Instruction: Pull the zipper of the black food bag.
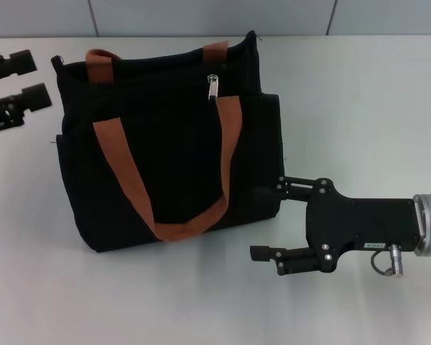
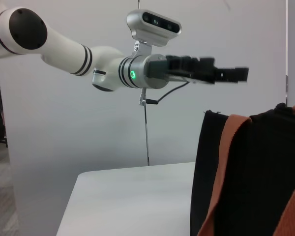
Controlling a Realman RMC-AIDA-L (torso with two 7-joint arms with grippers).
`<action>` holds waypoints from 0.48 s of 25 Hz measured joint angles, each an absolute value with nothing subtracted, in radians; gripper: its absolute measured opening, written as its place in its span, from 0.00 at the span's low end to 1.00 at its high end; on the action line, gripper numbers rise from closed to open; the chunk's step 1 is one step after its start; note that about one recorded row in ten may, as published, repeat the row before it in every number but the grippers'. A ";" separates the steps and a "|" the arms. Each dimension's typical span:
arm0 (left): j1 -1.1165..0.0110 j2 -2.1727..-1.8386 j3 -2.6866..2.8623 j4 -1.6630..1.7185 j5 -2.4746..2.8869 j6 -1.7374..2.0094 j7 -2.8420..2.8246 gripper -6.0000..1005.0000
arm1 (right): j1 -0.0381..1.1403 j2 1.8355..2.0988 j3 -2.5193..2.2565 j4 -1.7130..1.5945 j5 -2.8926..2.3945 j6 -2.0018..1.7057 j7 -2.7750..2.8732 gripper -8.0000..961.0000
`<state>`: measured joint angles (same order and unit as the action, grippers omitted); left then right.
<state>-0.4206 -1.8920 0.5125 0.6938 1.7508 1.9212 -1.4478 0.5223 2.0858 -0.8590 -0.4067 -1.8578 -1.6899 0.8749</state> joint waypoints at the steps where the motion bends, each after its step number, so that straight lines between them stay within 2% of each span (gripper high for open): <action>1: -0.423 -1.901 0.513 0.694 1.747 1.944 -1.440 0.74 | 0.522 2.086 -0.859 -0.407 -1.858 -1.690 0.875 0.85; 4: -0.427 -1.941 0.532 0.697 1.743 2.005 -1.386 0.78 | 0.527 2.086 -0.859 -0.397 -1.858 -1.690 0.875 0.85; 5: -0.424 -1.968 0.574 0.695 1.743 2.011 -1.332 0.78 | 0.528 2.086 -0.857 -0.396 -1.857 -1.692 0.874 0.85; 6: -0.424 -1.968 0.574 0.695 1.743 2.011 -1.332 0.78 | 0.528 2.086 -0.857 -0.396 -1.857 -1.692 0.874 0.85; 8: -0.415 -1.996 0.620 0.682 1.743 2.011 -1.273 0.78 | 0.528 2.086 -0.852 -0.395 -1.856 -1.704 0.874 0.85; 12: -0.392 -2.032 0.691 0.621 1.752 2.010 -1.153 0.78 | 0.528 2.086 -0.850 -0.392 -1.855 -1.726 0.874 0.85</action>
<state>-0.3921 -2.0316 0.6914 0.6214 1.7520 2.0098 -1.1531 0.5276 2.0861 -0.8502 -0.3919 -1.8552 -1.7264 0.8743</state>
